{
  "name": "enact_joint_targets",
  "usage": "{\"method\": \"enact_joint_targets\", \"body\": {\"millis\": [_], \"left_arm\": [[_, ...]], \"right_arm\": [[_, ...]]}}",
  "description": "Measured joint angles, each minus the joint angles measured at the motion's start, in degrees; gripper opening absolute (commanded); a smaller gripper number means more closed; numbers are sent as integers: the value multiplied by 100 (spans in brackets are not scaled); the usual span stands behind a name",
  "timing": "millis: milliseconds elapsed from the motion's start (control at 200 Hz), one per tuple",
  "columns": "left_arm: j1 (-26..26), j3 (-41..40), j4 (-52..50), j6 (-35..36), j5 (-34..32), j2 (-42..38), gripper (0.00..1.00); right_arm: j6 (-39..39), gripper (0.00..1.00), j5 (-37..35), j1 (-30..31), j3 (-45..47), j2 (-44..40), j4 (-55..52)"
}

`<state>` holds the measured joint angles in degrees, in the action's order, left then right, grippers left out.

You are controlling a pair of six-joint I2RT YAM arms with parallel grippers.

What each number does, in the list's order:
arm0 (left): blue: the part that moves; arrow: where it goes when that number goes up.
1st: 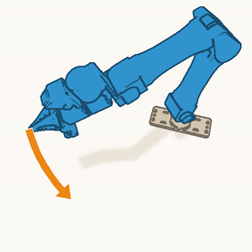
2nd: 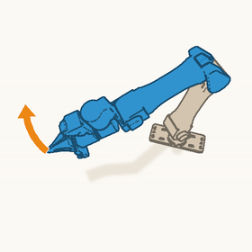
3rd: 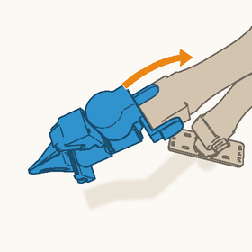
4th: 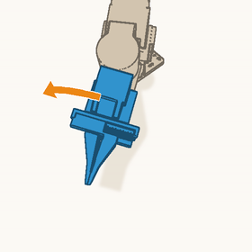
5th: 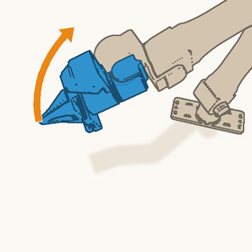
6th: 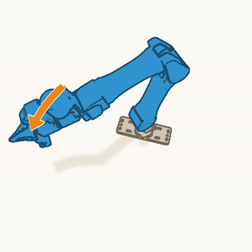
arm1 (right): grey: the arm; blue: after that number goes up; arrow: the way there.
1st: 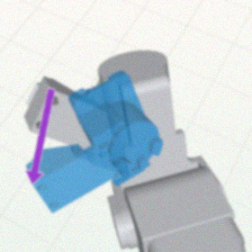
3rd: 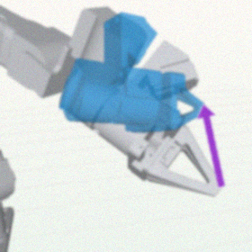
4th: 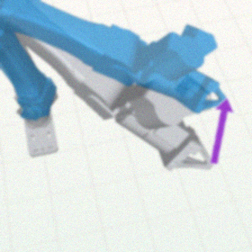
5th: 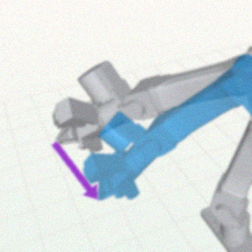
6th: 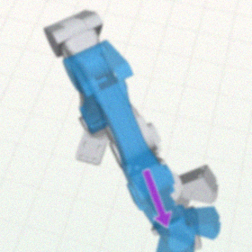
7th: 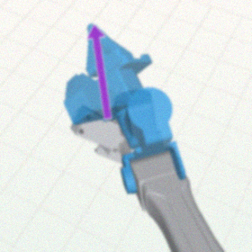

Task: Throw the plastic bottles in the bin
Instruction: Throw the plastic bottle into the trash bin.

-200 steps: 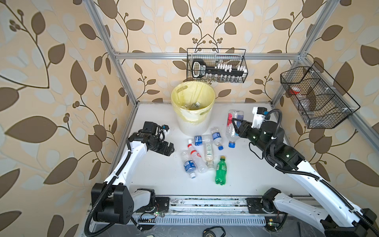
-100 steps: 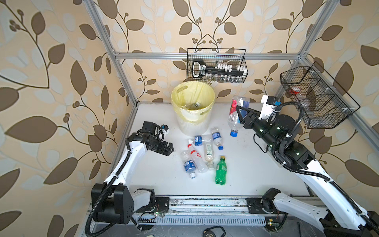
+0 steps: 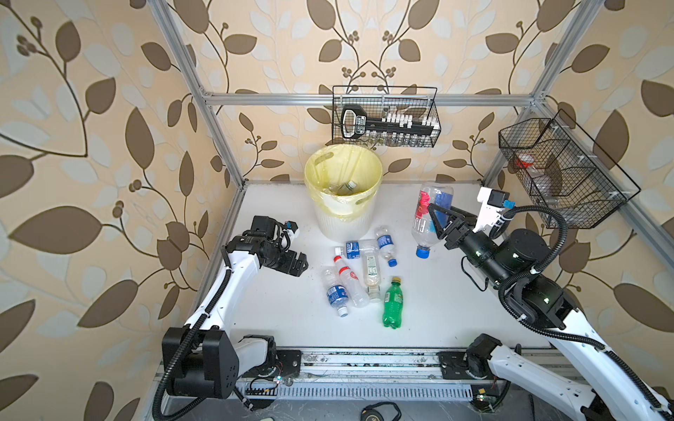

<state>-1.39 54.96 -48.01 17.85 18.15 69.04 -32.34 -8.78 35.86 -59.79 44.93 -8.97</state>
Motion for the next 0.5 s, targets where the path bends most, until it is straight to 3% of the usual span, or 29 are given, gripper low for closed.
{"method": "enact_joint_targets", "body": {"millis": [225, 385, 425, 500], "left_arm": [[35, 0, -20, 2, 103, -42, 99], [76, 0, -20, 4, 120, -52, 99], [83, 0, -20, 2, 122, -52, 99], [114, 0, -24, 7, 136, -52, 99]], "right_arm": [[166, 53, -15, 122, -664, 1005, 66], [424, 53, 48, 144, -2162, 2527, 264], [501, 57, 46, 149, -2688, 3016, 348], [634, 72, -94, 155, -3974, 4140, 315]]}}
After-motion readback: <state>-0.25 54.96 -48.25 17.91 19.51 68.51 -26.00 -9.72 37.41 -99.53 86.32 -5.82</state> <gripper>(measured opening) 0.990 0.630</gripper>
